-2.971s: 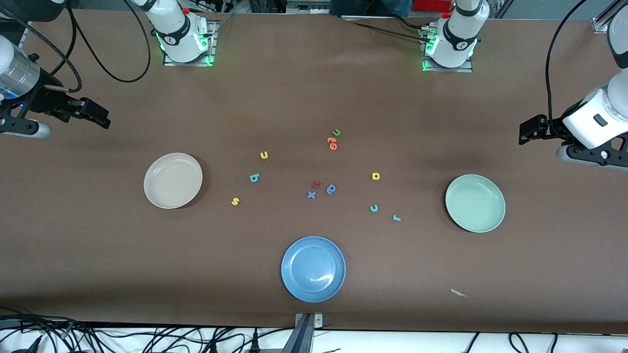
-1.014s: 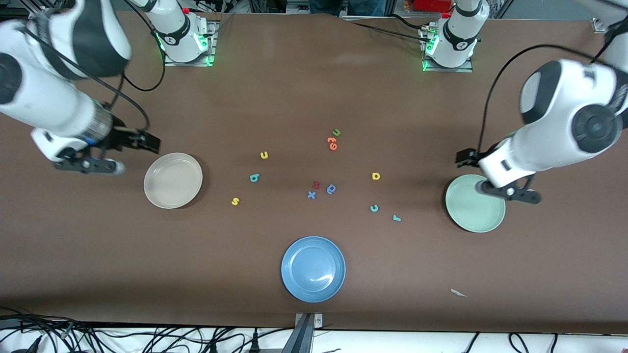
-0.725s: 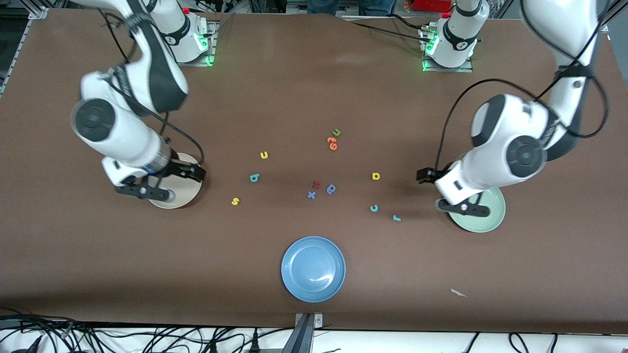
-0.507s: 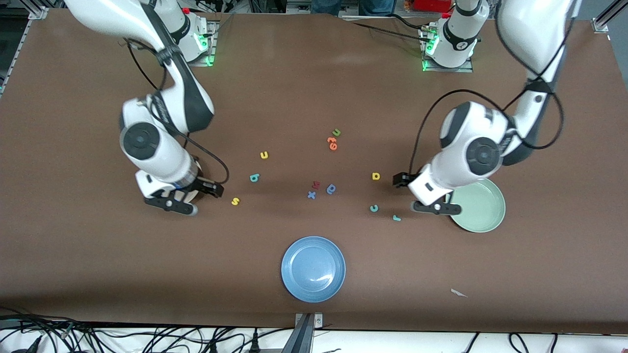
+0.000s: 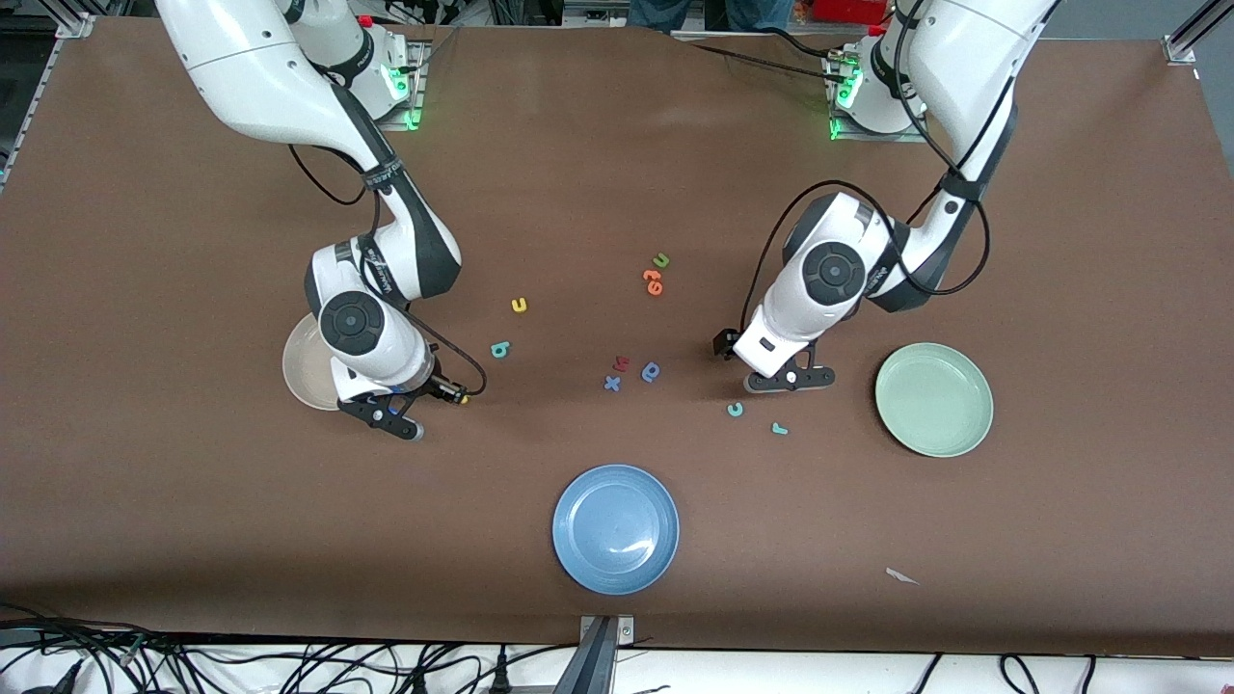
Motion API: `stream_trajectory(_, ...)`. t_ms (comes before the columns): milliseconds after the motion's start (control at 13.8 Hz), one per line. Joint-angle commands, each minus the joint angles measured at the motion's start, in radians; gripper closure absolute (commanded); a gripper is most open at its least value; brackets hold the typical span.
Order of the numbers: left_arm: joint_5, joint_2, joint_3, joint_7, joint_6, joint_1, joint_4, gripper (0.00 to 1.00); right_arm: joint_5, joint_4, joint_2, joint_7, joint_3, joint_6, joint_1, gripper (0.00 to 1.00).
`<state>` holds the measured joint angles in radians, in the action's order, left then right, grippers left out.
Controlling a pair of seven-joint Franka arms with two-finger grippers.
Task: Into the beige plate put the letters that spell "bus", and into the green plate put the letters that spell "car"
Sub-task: 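Grasp yellow s with the right gripper while the left gripper grasps yellow a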
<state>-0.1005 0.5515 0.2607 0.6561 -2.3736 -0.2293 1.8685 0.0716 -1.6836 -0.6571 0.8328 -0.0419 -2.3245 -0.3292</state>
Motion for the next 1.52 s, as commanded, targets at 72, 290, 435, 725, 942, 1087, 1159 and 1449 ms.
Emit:
stream_trajectory(72, -0.059, 0.056, -0.005, 0.062, -0.041, -0.024, -0.008, 0.02, 0.005, 0.028, -0.058, 0.043, 0.007, -0.073, -0.027, 0.43)
stream_trajectory(290, -0.059, 0.079, -0.003, 0.046, -0.053, -0.025, -0.006, 0.07, 0.005, 0.028, -0.071, 0.043, 0.007, -0.088, -0.028, 0.42)
stream_trajectory(435, -0.059, 0.079, -0.003, 0.045, -0.041, -0.038, -0.002, 0.14, 0.005, 0.028, -0.078, 0.045, 0.005, -0.09, -0.028, 0.43)
stream_trajectory(725, -0.058, 0.082, -0.003, 0.046, -0.03, -0.05, 0.008, 0.34, 0.005, 0.028, -0.082, 0.043, 0.005, -0.09, -0.031, 0.74)
stream_trajectory(942, -0.059, 0.082, -0.003, 0.039, -0.026, -0.048, 0.015, 0.44, 0.005, 0.027, -0.09, 0.043, 0.005, -0.09, -0.048, 0.74)
stream_trajectory(1087, -0.058, 0.082, -0.003, 0.016, -0.026, -0.042, 0.018, 0.49, 0.005, 0.027, -0.09, 0.043, 0.005, -0.088, -0.05, 0.72)
stream_trajectory(1159, -0.058, 0.082, -0.003, 0.01, -0.026, -0.039, 0.018, 0.52, 0.007, 0.027, -0.09, 0.042, 0.007, -0.088, -0.048, 0.77)
stream_trajectory(1449, -0.058, 0.084, -0.003, 0.008, -0.026, -0.038, 0.018, 0.67, 0.01, 0.03, -0.053, 0.019, 0.013, -0.076, -0.041, 0.81)
